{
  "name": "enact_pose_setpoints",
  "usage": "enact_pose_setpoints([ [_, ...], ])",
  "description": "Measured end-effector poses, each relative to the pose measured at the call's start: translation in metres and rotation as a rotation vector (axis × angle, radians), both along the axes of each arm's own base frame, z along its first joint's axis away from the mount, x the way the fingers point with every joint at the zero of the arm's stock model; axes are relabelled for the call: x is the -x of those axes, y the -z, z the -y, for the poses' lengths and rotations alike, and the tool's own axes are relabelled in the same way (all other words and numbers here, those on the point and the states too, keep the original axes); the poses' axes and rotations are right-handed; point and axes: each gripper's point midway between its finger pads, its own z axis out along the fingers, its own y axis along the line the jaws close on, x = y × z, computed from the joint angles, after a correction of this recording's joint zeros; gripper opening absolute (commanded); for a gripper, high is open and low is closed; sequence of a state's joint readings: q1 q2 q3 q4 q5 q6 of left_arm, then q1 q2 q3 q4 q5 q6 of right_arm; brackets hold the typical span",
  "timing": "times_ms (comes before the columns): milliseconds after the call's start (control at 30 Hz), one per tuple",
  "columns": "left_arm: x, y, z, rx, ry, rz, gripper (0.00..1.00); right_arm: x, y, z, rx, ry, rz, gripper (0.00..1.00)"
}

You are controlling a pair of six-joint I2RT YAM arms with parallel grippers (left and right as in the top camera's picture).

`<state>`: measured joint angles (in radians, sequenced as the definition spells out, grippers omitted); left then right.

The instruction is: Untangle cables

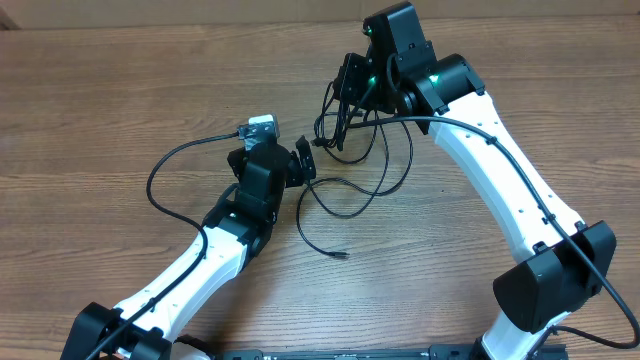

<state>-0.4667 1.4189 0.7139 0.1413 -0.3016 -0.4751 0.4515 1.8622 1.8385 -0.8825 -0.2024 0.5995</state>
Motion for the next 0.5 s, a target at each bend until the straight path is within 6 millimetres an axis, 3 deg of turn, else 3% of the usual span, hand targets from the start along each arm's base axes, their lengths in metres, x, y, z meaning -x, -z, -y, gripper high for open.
enact_pose_setpoints([
  [200, 0.005, -0.041, 0.002, 0.047, 0.03, 0.092, 1.0, 0.001, 0.002, 0.003, 0.067, -0.089, 0.048, 0.04],
  [400, 0.019, -0.091, -0.003, 0.059, 0.057, 0.21, 1.0, 0.005, 0.011, 0.018, 0.156, -0.174, 0.058, 0.38],
  [500, 0.022, -0.102, -0.005, 0.066, 0.059, 0.236, 1.0, 0.013, 0.017, 0.022, 0.209, -0.253, 0.06, 0.42],
])
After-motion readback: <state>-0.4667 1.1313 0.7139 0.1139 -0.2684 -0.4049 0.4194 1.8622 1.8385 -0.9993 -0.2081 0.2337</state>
